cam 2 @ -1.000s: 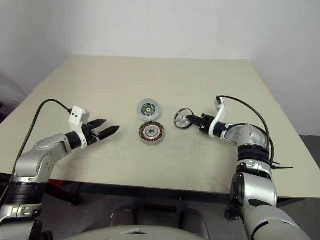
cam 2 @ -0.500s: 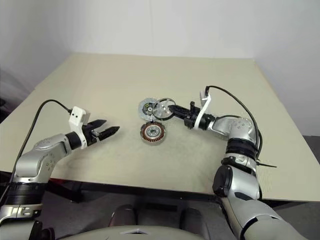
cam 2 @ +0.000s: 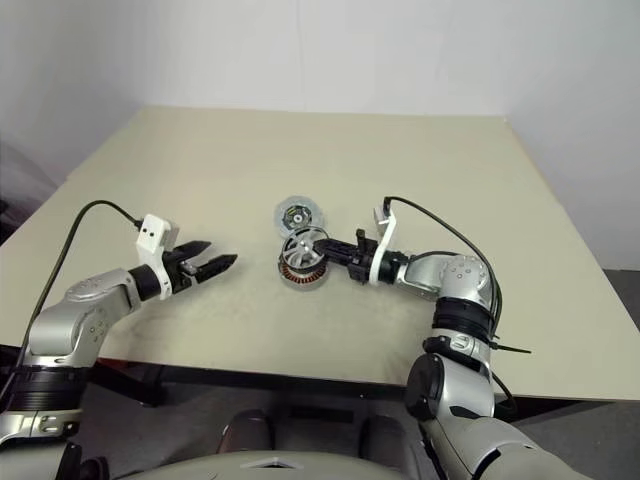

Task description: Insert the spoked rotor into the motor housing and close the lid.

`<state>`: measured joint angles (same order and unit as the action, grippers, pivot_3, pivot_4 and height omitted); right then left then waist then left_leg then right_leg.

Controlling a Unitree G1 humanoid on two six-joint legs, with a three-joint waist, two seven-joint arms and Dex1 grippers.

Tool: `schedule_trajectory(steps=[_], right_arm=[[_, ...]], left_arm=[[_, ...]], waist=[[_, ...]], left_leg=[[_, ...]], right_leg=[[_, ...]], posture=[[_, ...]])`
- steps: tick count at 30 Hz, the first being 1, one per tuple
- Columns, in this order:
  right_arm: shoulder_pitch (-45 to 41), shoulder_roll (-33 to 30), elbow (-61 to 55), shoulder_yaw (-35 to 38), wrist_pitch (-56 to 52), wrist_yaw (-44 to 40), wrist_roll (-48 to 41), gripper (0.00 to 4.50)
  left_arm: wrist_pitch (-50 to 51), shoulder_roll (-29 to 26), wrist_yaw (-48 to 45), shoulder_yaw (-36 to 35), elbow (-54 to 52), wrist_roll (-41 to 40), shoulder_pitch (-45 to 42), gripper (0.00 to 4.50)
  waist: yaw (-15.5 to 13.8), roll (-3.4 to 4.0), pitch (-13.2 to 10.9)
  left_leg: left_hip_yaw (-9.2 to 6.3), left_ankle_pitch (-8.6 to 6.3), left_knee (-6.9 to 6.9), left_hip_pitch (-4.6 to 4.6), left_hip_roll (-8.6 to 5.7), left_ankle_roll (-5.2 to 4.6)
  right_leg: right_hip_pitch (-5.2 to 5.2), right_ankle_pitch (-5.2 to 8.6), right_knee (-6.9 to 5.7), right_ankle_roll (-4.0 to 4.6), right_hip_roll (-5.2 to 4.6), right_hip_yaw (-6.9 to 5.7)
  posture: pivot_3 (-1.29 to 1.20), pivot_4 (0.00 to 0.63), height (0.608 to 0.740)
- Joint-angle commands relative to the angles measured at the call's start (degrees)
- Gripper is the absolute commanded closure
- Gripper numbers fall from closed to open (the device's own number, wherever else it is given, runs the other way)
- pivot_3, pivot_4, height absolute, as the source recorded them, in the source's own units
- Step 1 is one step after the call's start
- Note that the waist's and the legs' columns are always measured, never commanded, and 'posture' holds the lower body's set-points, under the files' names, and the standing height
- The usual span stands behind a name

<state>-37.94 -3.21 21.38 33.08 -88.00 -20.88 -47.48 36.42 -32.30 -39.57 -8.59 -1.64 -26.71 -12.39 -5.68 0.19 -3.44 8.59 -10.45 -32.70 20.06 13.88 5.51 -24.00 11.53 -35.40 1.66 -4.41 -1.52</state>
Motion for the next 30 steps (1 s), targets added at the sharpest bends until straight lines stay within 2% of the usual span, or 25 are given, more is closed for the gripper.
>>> schedule_trajectory(steps=[1,12,30], right_arm=[[-0.28,0.58,-2.3,0.49,-0.41,0.68,-1.59,4.12],[-0.5,4.04,-1.75,-0.07,1.27,3.29,-1.0,4.12],[-1.64,6.1,-3.21,2.02,0.97,9.89,-1.48,4.12]], left_arm=[[-0.1,-0.91,-0.17,-1.17,-2.24,-0.38,0.03,0.0],[0.31,-1.1,-0.01,-1.43,-2.79,-0.57,0.29,0.0],[0.57,-1.44,0.38,-1.83,-3.5,-0.79,0.84,0.0]], waist=[[0.0,0.0,0.0],[0.05,0.0,0.0],[0.06,0.0,0.0]], left_leg=[[0.0,0.0,0.0,0.0,0.0,0.0],[-0.01,0.02,0.0,-0.01,0.0,0.03],[-0.03,0.05,0.0,-0.03,-0.01,0.08]], right_leg=[[0.0,0.0,0.0,0.0,0.0,0.0],[0.0,0.0,-0.02,0.0,0.0,0.0],[0.0,-0.01,-0.06,-0.01,0.0,0.01]], posture=[[0.0,0.0,0.74],[0.0,0.0,0.74],[0.0,0.0,0.74]])
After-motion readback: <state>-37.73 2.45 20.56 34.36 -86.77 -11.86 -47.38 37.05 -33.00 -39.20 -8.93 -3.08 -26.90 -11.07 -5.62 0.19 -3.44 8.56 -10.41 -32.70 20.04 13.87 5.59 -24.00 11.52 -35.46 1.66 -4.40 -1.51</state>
